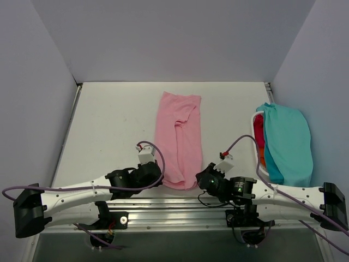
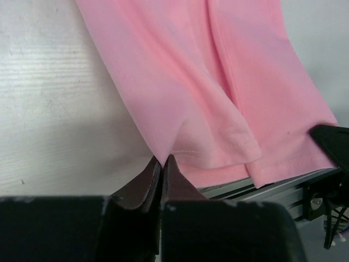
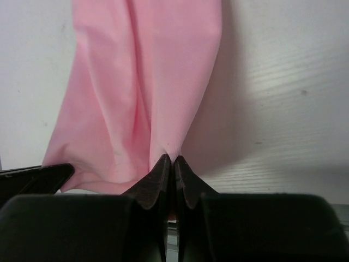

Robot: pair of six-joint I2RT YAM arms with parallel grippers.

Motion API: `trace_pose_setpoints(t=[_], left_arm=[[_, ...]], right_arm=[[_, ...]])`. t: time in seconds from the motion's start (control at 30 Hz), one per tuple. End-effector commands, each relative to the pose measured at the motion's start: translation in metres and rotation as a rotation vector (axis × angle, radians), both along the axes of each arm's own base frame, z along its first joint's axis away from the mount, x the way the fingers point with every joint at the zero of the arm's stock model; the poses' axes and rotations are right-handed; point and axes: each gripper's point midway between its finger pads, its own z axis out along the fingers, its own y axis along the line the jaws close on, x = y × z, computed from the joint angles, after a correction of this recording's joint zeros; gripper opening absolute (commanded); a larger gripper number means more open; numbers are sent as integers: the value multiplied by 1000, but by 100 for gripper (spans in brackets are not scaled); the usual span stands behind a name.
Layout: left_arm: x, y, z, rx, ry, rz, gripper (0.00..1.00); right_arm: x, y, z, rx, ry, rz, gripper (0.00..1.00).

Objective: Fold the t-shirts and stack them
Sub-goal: Fold the folded rectangular tshirt in 1/3 of the way

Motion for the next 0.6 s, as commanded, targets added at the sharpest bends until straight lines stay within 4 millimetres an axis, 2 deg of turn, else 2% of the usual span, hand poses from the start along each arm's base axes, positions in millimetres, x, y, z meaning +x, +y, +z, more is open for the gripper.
trace_pose_setpoints(t=[0.0, 0.03, 0.27, 0.4, 0.57], left_arm=[[16, -1, 40, 20, -97, 8, 2], [19, -3, 52, 17, -109, 15, 2], [47, -4, 99, 3, -186, 34, 2], [64, 2, 112, -18, -204, 47, 2], [82, 7, 113, -57, -194, 60, 2]], right_arm=[[21, -10, 28, -119, -102, -52, 0], [24, -10, 31, -142, -112, -44, 0], [59, -3, 53, -207, -148, -68, 0], [78, -10, 66, -229, -174, -111, 0], [94, -11, 77, -241, -193, -133, 0]])
